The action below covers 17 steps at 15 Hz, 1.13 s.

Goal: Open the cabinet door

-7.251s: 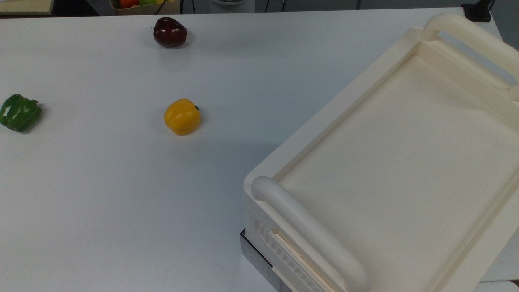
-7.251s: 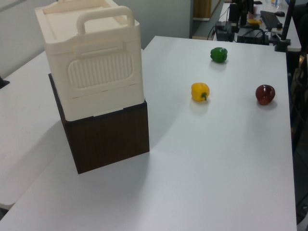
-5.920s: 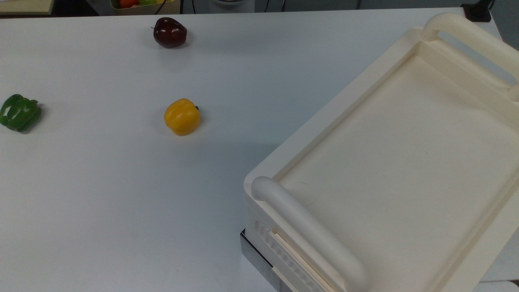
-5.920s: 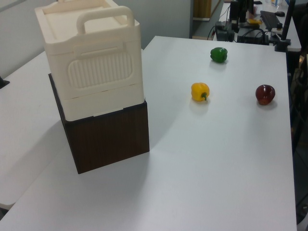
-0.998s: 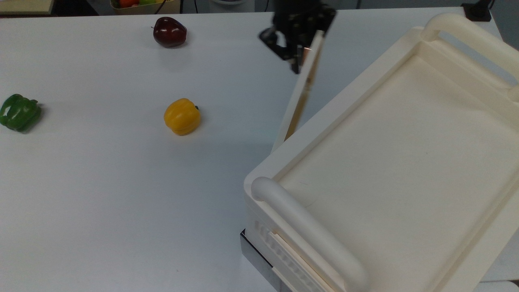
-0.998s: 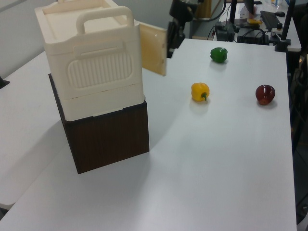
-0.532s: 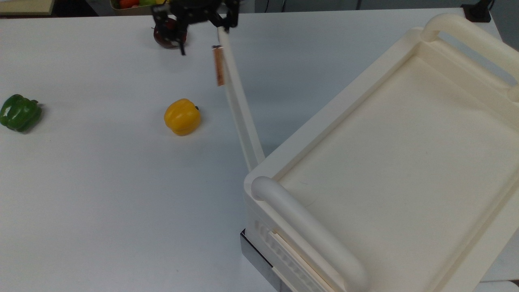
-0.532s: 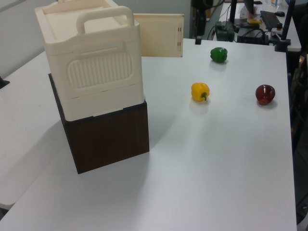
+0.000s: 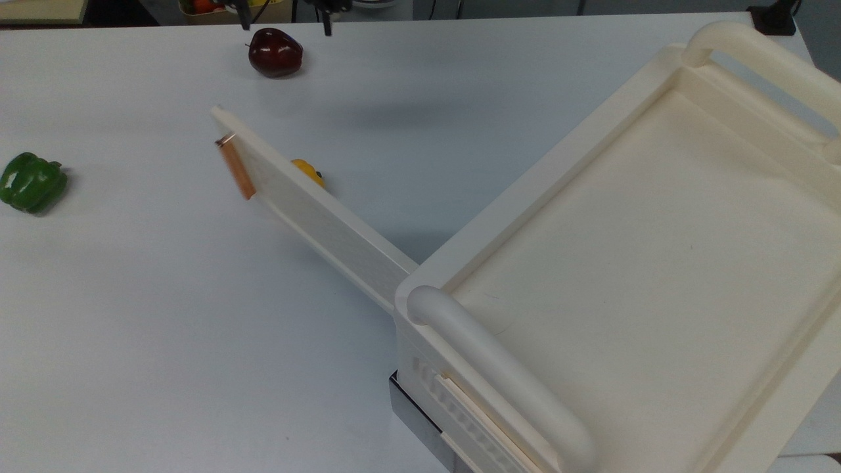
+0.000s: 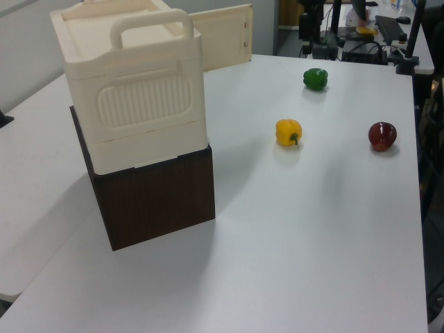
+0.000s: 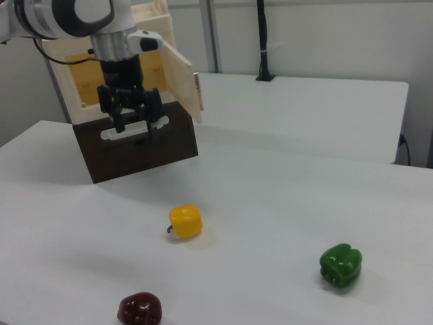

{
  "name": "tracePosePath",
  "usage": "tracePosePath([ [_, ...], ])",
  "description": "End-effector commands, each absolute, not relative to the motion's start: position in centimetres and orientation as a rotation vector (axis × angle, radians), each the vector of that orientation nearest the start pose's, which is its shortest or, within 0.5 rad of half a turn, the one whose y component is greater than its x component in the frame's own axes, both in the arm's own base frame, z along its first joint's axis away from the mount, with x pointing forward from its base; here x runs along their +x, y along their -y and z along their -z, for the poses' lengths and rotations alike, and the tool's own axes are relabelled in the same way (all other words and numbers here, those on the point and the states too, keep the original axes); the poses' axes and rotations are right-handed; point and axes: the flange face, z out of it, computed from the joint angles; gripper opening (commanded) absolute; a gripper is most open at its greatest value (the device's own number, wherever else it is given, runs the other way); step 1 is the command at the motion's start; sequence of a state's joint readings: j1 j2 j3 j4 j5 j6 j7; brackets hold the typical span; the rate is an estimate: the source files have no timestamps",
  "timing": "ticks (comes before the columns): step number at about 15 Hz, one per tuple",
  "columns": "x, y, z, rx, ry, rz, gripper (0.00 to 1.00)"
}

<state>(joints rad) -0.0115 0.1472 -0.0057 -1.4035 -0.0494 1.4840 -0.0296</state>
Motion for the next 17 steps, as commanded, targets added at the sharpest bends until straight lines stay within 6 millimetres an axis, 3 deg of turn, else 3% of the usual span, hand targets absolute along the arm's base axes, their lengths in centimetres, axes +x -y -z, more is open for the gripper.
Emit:
tracePosePath([
  [1, 56.5, 4.9, -63.3, -3.192, -0.12, -0.097, 1.0],
  [3, 55.0, 6.7, -63.7, -3.196, -0.164, -0.126, 1.0],
  [13, 50.8, 6.7, -63.9, -3.176, 0.024, -0.208, 1.0],
  [17, 50.5, 7.7, -64.1, -3.177, -0.004, -0.204, 1.0],
])
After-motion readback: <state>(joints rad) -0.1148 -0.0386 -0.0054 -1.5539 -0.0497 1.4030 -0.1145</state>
